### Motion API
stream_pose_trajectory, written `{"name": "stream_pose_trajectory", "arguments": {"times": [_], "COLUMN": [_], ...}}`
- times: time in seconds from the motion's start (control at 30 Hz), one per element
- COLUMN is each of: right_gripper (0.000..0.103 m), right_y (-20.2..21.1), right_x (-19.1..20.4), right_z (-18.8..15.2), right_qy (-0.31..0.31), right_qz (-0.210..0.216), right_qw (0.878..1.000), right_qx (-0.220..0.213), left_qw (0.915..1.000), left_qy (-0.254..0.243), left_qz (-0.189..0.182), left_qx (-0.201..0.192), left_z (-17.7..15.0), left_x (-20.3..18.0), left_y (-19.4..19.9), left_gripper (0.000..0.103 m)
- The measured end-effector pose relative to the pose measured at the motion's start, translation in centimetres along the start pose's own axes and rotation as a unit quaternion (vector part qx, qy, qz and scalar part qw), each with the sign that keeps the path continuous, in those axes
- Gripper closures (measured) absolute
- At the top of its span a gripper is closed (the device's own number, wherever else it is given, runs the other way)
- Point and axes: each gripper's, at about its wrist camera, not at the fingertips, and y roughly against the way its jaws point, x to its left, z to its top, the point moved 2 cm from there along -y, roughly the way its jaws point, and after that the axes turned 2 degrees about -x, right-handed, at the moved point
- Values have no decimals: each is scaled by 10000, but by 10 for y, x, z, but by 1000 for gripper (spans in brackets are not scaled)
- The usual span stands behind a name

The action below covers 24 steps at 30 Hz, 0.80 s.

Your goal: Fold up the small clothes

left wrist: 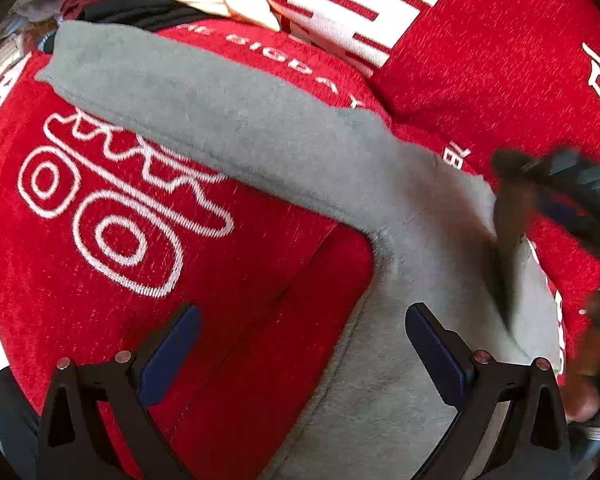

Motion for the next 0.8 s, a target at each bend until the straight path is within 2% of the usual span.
{"name": "stream_pose_trajectory", "arguments": {"times": [0.1,0.13,0.17,0.2,0.3,0.37,0.4,0.53,0.57,0.6,0.63,0.67,0.7,0.77,0.8], "right_gripper": [22,22,22,22,22,22,22,21,21,19,19,17,13,13,13], "right_y": [52,64,79,79,63,40,29,3,-1,0,6,8,9,19,24], "right_x": [-16,-21,-33,-35,-89,-151,-185,-274,-296,-311,-326,-345,-361,-403,-411], "right_z": [18,22,24,30,29,28,24,3,-5,-7,-5,-5,-5,-7,-7], "right_qy": [-112,-123,-94,-36,280,203,-29,-863,-1036,-1158,-1191,-1171,-1273,-1762,-1762], "right_qz": [546,607,440,209,-1220,-1928,-2043,-1889,-1801,-1667,-1703,-1993,-2033,-1817,-1819], "right_qw": [9976,9969,9971,9976,9908,9810,9782,9740,9731,9751,9760,9707,9687,9659,9657], "right_qx": [-407,-477,-607,-661,-508,67,366,908,997,893,649,649,646,540,576], "left_qw": [9998,9997,9996,9994,9969,9937,9923,9824,9776,9743,9709,9705,9724,9758,9793], "left_qy": [-75,-119,-192,-316,-757,-1073,-1191,-1846,-2078,-2208,-2319,-2355,-2301,-2139,-1959], "left_qz": [-6,3,-25,-66,-83,-218,-258,-242,-55,166,408,394,296,353,254], "left_qx": [-184,-214,-196,-154,-176,-240,-237,137,334,411,443,340,244,297,432], "left_z": [1,1,1,0,2,8,10,19,19,18,18,23,27,37,42], "left_x": [-13,-19,-26,-36,-75,-108,-120,-177,-187,-188,-186,-179,-174,-161,-153], "left_y": [9,11,11,11,6,0,-5,-52,-73,-83,-94,-101,-99,-101,-101], "left_gripper": [1,1,1,1,1,1,1,1,1,1,0,0,0,0,0]}}
